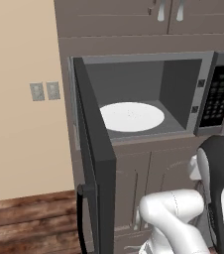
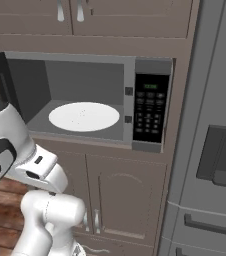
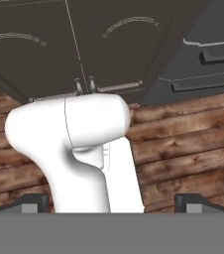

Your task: Place the sponge inside the microwave to prepare for sanitizing.

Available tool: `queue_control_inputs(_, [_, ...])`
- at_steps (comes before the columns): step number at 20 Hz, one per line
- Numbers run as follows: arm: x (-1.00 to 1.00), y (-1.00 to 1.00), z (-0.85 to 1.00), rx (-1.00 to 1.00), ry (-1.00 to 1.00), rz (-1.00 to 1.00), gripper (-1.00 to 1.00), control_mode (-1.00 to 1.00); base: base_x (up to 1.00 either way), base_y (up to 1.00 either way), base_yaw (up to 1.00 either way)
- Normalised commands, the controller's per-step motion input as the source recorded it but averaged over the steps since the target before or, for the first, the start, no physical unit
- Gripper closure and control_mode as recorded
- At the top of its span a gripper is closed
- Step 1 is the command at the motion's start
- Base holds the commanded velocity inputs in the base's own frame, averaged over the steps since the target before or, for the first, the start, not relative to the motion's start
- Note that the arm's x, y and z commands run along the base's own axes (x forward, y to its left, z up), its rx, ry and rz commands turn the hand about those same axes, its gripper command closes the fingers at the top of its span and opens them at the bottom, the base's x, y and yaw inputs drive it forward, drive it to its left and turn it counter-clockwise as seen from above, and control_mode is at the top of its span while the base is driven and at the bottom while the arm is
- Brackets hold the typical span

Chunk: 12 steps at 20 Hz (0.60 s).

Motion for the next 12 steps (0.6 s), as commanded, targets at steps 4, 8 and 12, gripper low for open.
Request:
queue_control_inputs(4, [0.34, 0.04, 0.08, 0.0, 0.02, 0.0, -1.0, -1.0, 0.0, 0.0, 0.0])
queue_control_inputs(8, [0.12, 0.11, 0.16, -0.03, 0.0, 0.0, -1.0, -1.0, 0.0, 0.0, 0.0])
queue_control_inputs(12, [0.11, 0.34, 0.01, -0.01, 0.0, 0.05, -1.0, -1.0, 0.0, 0.0, 0.0])
